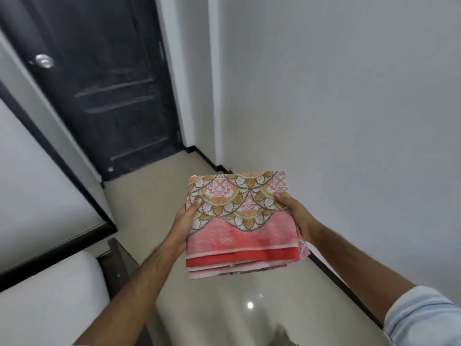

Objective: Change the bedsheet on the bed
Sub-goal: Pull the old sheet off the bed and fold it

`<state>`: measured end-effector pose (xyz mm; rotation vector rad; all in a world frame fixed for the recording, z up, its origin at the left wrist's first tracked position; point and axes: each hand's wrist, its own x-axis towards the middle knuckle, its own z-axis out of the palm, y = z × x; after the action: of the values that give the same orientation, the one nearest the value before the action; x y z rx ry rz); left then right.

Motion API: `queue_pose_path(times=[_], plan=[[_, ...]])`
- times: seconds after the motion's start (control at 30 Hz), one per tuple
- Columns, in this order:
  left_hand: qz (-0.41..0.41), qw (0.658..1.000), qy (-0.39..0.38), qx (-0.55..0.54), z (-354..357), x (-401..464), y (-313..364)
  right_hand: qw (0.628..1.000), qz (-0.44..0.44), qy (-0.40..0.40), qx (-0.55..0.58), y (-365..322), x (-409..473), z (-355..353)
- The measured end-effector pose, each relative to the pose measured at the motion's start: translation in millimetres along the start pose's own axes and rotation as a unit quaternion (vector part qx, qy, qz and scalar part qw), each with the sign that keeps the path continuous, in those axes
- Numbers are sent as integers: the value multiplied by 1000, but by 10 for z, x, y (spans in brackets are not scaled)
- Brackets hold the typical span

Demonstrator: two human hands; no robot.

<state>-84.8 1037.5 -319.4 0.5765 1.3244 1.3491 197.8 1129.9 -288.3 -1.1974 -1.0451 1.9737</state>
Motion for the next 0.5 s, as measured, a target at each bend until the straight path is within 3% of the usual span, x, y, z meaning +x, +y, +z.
queue_pose_path(times=[0.23, 0.5], plan=[[28, 990, 134, -30, -920, 1195, 536, 988, 37, -138, -54, -576, 2091, 1012], [76, 941, 314, -99, -2137, 1920, 1371, 936, 102, -303, -149, -1145, 3999, 2984]])
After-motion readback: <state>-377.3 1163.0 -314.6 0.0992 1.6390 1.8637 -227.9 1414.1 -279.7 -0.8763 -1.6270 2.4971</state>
